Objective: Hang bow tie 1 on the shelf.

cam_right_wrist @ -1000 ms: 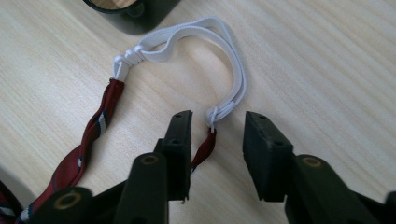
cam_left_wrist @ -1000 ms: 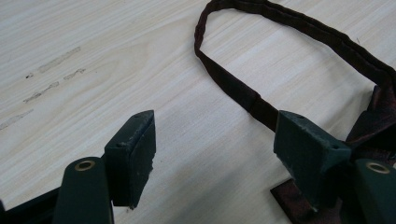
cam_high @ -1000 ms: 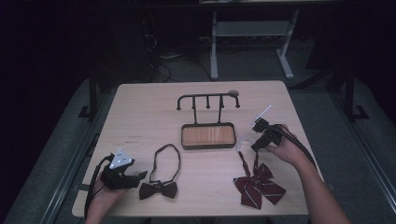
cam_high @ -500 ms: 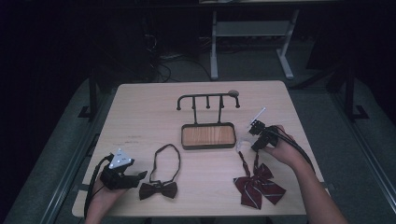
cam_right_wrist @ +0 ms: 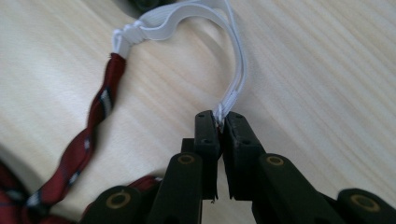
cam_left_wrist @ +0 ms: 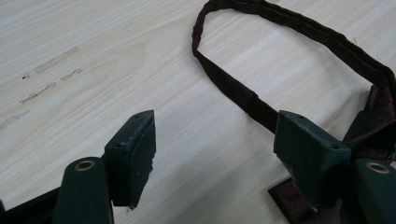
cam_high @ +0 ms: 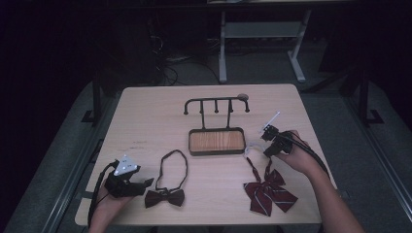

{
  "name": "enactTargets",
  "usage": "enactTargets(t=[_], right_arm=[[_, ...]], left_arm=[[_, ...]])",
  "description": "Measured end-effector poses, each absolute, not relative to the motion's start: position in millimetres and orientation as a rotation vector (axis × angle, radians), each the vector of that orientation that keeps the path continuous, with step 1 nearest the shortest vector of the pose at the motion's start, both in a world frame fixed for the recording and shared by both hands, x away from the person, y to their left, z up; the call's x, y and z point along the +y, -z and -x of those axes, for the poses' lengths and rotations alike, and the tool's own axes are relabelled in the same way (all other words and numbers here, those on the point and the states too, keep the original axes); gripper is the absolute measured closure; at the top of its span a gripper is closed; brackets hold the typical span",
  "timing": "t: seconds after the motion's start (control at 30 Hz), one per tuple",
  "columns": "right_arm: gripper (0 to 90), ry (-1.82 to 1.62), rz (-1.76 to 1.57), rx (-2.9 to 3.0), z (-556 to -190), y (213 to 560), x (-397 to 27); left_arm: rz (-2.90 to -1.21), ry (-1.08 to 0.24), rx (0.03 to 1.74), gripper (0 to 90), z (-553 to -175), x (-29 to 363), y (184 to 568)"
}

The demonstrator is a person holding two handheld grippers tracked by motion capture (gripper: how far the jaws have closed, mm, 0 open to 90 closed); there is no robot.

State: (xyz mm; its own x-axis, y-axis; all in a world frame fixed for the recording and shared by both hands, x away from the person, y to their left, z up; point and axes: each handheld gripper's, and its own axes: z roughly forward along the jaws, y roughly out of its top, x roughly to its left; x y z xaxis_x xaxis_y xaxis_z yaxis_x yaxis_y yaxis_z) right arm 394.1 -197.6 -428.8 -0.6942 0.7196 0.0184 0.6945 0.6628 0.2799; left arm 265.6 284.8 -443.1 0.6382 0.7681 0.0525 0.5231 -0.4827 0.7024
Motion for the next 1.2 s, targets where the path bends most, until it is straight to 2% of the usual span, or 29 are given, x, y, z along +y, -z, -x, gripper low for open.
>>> enactTargets(t=[0.8,1.2], right_arm=[[84.2,-0.696,-1.146,2.806,-367,388,-214],[84.2,-0.713,-1.098,2.821,-359,369,-211]], left_arm=[[-2.205,-0.468,0.998,30.0,-265,282,444],[-2.208,-0.471,0.998,30.0,-265,282,444]])
